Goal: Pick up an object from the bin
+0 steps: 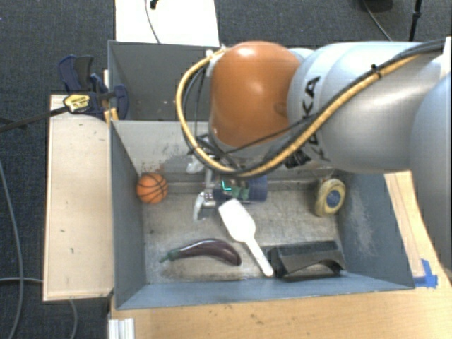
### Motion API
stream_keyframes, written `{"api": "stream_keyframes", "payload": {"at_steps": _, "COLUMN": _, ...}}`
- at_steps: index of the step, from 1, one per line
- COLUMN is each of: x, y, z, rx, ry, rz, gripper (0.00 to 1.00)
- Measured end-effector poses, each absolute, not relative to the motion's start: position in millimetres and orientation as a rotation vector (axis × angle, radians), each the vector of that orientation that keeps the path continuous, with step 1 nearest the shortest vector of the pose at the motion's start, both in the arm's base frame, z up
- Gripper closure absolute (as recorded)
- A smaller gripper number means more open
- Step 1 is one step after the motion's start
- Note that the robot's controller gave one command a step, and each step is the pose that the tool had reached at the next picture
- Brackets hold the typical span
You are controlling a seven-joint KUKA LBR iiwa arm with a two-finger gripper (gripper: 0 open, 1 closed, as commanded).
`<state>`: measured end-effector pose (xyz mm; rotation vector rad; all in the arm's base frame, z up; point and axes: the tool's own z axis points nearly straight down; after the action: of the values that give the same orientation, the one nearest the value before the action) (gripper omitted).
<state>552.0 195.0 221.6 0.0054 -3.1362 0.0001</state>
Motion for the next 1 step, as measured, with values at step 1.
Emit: {"api": "stream_keyframes", "payload": {"at_steps": 1, "x": 553.9, "y": 193.8, "z": 226.3, "rx": -0.004, "ry": -3.145, "rz": -0.003, "gripper": 0.0}}
